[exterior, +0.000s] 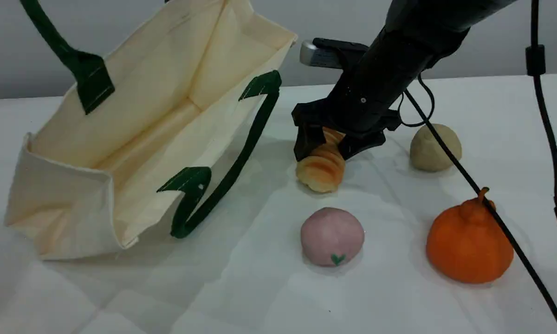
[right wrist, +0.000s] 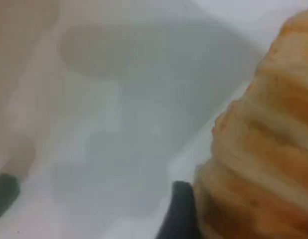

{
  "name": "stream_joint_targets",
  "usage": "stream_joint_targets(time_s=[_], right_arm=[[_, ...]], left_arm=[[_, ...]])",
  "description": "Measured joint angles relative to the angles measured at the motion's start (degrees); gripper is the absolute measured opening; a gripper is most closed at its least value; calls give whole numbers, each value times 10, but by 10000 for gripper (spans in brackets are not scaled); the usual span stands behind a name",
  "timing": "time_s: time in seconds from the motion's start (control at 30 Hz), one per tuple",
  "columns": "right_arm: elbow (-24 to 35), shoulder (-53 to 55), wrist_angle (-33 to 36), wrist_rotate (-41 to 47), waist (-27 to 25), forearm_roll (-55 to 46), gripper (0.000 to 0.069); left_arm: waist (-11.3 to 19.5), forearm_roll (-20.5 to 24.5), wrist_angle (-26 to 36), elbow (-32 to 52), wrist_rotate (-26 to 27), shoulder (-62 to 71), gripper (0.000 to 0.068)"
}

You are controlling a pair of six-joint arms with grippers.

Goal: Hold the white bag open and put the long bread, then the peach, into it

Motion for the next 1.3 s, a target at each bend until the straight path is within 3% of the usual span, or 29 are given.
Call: stream_joint_targets(time_s=[0.2,0.3,0.57,0.9,1.07,1.3], right_arm=[[0,1,12,11,0,8,237],[0,1,27,9,-2,3,144],[-3,-30,106,31,-45,-24,140],[-4,-164,182,133,-61,-181,127],[-3,-228,225,130,-61,-185,125],[24,-290,246,124,-55,-151,116]], left_arm=[[0,0,0,0,0,0,82],[0,-2,0,0,0,0,82],[0,-55,0,0,20,0,82],[0,-115,0,0,58,0,82],[0,-155,0,0,96,0,82],[-1,-163,0,0,104,0,82]])
